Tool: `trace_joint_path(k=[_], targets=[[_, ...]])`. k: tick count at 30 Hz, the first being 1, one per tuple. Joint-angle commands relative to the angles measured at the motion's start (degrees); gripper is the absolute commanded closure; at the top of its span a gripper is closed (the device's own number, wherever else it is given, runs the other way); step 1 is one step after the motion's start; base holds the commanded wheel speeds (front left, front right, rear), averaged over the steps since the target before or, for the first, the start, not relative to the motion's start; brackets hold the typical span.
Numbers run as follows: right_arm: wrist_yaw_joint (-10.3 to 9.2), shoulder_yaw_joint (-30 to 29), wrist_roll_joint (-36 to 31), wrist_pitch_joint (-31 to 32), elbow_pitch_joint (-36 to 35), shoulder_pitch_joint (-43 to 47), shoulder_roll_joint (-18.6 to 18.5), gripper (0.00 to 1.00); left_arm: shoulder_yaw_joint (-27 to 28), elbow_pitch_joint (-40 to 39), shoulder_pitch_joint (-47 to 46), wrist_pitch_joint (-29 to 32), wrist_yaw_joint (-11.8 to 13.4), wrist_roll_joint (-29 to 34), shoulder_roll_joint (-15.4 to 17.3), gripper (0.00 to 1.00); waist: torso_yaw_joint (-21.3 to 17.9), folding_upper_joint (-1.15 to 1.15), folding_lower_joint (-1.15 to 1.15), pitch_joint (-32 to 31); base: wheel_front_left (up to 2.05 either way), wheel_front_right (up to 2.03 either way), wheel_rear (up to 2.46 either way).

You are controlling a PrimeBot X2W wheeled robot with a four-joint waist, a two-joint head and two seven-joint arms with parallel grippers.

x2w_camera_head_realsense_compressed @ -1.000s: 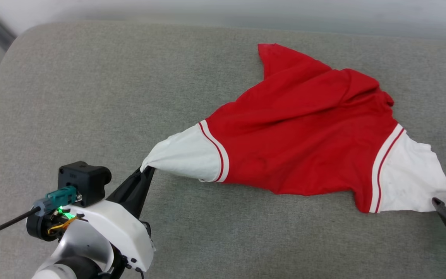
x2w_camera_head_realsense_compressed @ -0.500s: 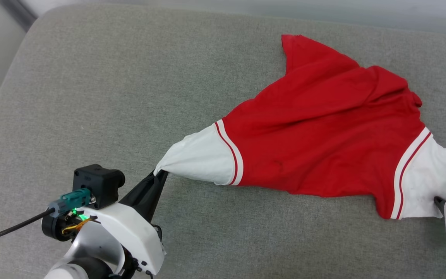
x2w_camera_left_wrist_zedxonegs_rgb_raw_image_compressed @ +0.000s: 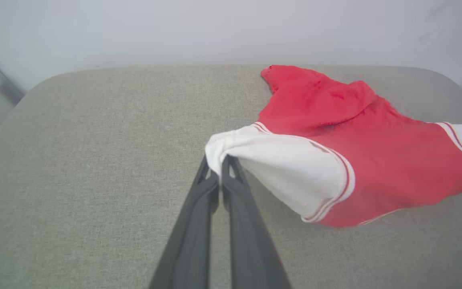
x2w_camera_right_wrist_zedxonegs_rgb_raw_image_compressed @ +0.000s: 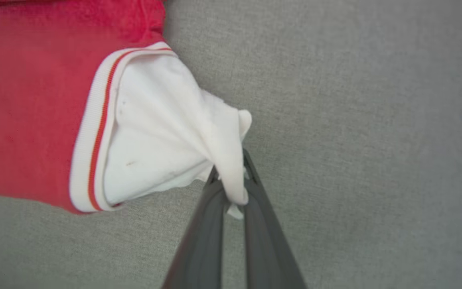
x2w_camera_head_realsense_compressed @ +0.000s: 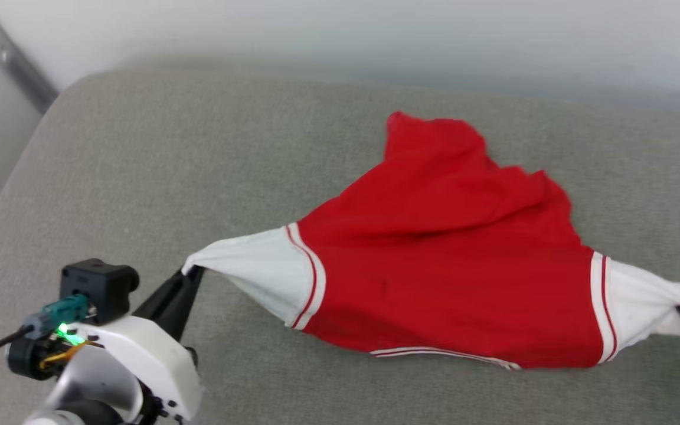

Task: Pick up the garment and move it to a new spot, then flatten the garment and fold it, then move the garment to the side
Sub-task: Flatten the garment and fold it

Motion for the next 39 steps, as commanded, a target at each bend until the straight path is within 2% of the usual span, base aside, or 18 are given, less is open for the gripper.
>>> trace_joint_path(k=[1, 8, 11, 17, 23, 29, 32, 39], targets=[[-0.04, -0.9, 1.8, 0.9, -2.0, 0.4, -0.7, 1.0, 1.0, -0.7, 0.4, 0.1, -0.2, -0.2, 1.0, 1.0, -2.1, 0.0, 0.0, -2.5, 0.0, 0.0, 0.0], [-0.04, -5.7, 6.2, 6.8, -11.7, -4.8, -2.9, 1.0, 5.8, -3.9, -2.8, 1.4, -0.6, -0.9, 5.3, 1.0, -5.3, 0.0, 0.0, -5.7, 0.0, 0.0, 0.0], [-0.04, -7.4, 8.1, 9.2, -14.2, -8.9, -2.4, 1.0, 8.1, -5.5, -5.2, 1.8, -1.2, -1.6, 7.1, 1.0, -6.4, 0.0, 0.0, -6.7, 0.0, 0.0, 0.0], [-0.04, -11.0, 11.1, 13.5, -16.9, -18.7, 0.1, 1.0, 12.4, -6.9, -12.7, 2.1, -2.8, -3.7, 10.2, 1.0, -7.8, 0.0, 0.0, -8.1, 0.0, 0.0, 0.0], [-0.04, -10.6, 10.5, 15.3, -17.9, -26.3, -0.1, 1.0, 14.6, -6.8, -20.7, 2.3, -3.4, -5.5, 11.7, 1.0, -8.5, 0.0, 0.0, -7.9, 0.0, 0.0, 0.0], [-0.04, -8.7, 9.7, 14.8, -17.0, -33.2, 0.5, 1.0, 15.1, -3.3, -30.0, 2.2, -4.5, -6.2, 13.4, 1.0, -9.2, 0.0, 0.0, -5.2, 0.0, 0.0, 0.0], [-0.04, -7.2, 9.1, 13.7, -16.4, -36.0, 0.2, 1.0, 14.2, -0.7, -34.7, 2.1, -5.2, -6.8, 13.2, 1.0, -9.4, 0.0, 0.0, -3.1, 0.0, 0.0, 0.0], [-0.04, -4.4, 7.1, 9.4, -13.7, -44.9, -1.0, 1.0, 12.4, 7.5, -47.1, 1.4, -7.8, -6.4, 14.6, 1.0, -10.4, 0.0, 0.0, 5.0, 0.0, 0.0, 0.0]])
